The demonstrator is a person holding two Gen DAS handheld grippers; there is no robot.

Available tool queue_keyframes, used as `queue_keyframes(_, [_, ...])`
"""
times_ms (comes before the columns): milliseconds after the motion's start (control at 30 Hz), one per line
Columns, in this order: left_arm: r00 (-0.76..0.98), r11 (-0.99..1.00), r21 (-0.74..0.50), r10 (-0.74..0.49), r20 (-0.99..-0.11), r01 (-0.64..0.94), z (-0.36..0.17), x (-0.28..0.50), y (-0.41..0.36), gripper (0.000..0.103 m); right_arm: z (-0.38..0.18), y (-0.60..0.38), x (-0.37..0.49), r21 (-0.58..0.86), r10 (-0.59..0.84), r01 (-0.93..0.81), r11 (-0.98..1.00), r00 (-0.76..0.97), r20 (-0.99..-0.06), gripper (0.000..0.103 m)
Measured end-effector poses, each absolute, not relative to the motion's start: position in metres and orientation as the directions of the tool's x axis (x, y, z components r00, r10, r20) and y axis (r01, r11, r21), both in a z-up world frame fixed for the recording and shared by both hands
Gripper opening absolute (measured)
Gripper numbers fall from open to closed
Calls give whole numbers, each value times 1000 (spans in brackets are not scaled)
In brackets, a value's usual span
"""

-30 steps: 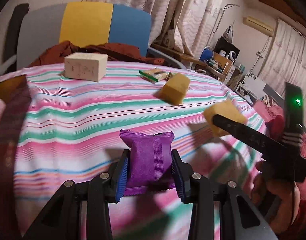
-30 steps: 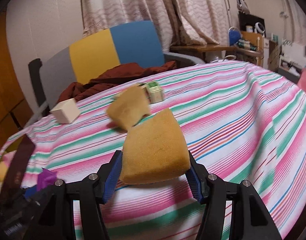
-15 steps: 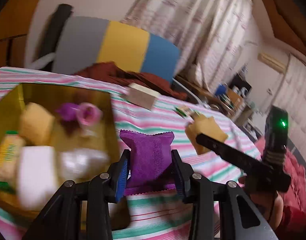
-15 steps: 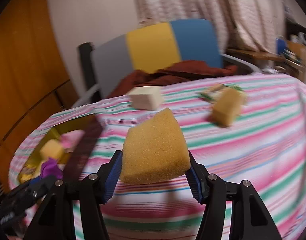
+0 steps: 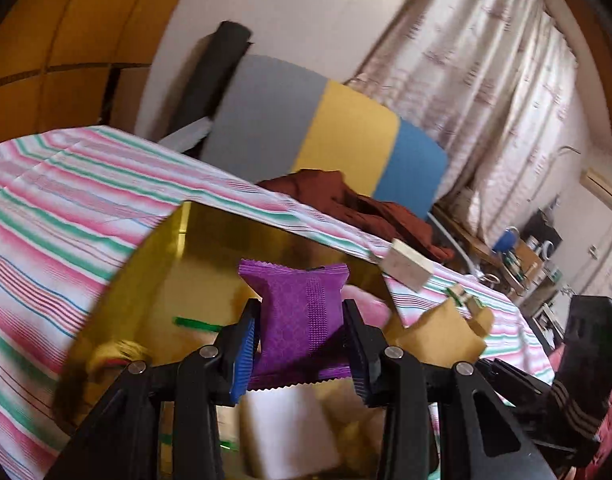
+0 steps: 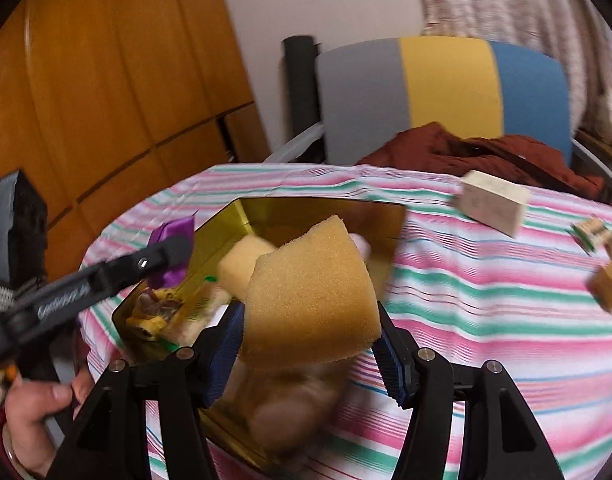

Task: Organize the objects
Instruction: 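Carry the purple packet and yellow sponge in both tools over the gold tray, then open the left tool to drop the purple packet while the right tool releases the yellow sponge into the tray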

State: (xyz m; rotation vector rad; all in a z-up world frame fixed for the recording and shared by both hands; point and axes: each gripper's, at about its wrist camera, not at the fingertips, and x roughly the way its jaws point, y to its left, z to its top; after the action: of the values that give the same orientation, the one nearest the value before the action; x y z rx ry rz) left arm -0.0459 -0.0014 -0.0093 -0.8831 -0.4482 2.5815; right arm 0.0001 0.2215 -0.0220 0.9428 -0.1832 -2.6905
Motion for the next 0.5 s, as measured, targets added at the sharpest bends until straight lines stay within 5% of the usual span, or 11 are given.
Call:
queue_keyframes(167, [-730,-894,-405,404,-551,-190,-22,-63,-22,40,-29,195,-23,176,-304,250,-952,-716,-629,69])
queue_keyframes(367, [-733,-902,-398,384,-562,-167,-23,-75,-31,40,-32,194,-25,176,-283,222,-959,-716,-638,94])
queue_keyframes(500, [-732,-911,-378,370,-572,-165,-21,-84,-28,40,-29,202,-13,194,-282,206,-959,-731,-622,94])
